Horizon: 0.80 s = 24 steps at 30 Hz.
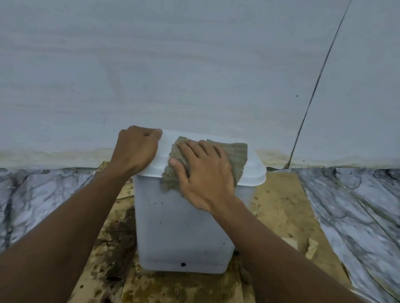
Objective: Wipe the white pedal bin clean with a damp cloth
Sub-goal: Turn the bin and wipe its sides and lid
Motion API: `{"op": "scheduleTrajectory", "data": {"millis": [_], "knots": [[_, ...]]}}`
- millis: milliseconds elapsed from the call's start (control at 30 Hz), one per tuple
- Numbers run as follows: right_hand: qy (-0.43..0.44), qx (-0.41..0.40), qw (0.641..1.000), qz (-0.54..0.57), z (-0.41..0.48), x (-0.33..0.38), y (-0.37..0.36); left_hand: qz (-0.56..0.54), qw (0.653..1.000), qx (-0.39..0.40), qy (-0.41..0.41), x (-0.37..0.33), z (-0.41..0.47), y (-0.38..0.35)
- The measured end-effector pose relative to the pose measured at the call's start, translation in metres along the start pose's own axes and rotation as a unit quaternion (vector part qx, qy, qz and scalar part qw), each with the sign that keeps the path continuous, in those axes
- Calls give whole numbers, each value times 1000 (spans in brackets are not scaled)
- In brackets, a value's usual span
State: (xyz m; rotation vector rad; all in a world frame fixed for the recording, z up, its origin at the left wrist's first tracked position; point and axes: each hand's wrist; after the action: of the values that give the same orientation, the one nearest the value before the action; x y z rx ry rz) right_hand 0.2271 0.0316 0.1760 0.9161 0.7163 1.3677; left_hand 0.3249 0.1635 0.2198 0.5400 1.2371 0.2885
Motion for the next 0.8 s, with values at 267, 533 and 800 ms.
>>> {"op": "scheduleTrajectory", "data": {"millis": [267, 533, 800], "knots": [[42, 125, 977, 166, 24, -52, 35, 57, 997, 11, -51, 5, 6, -7], [-59, 134, 978, 145, 11, -114, 20, 70, 996, 33, -43, 1, 23, -12], [-70, 80, 975, 194, 19, -126, 3, 137, 970, 13, -199, -33, 13, -64]]}}
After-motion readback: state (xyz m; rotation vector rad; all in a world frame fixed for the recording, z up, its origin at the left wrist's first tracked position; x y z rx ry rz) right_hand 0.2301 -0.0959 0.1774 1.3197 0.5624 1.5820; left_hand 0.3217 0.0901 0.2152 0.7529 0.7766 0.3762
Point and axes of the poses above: each hand's wrist, its own z-axis towards the middle knuckle, its own y-axis out of the back of the hand, x = y × z, and after that the axes turned 5 degrees about -z, right-handed
